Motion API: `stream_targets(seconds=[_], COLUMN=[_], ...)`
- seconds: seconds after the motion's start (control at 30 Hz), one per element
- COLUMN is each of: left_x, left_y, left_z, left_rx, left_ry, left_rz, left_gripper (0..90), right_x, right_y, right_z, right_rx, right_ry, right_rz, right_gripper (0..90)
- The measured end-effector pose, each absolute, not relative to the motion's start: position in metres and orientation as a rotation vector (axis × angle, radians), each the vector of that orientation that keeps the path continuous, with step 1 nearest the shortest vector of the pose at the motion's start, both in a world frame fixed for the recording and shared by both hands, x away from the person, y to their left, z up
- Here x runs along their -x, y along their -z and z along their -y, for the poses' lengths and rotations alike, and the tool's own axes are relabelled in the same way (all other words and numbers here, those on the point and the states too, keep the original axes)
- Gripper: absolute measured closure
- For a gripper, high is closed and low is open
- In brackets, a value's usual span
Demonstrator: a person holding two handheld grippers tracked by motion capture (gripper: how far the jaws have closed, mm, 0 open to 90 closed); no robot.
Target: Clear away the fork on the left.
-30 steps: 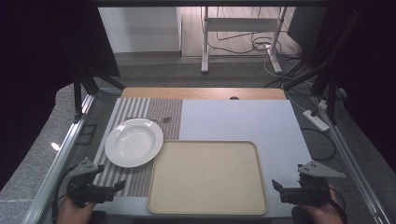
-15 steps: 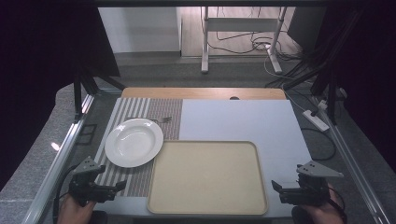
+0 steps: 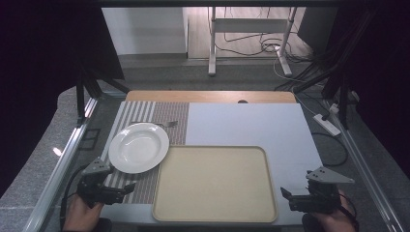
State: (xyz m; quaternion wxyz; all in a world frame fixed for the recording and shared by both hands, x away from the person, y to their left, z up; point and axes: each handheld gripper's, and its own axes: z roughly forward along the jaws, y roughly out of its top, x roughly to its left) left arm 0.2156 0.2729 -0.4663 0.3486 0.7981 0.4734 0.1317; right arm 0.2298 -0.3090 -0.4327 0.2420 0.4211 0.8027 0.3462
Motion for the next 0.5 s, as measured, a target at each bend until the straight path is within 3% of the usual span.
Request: stream_targets(seconds=[0.5], left_x=[-0.244], left_y=[0.471], left_z=[-0.267], left_rx=[-2.104], left_ry=[-0.319], left_rz=[-1.18], left_gripper=[0.0], right_x=[-0.23], right_y=[0.433], right_z=[0.308], right_rx=[-1.144], right_ry=[-0.945], right_rz=[-2.205], right_gripper=[0.0])
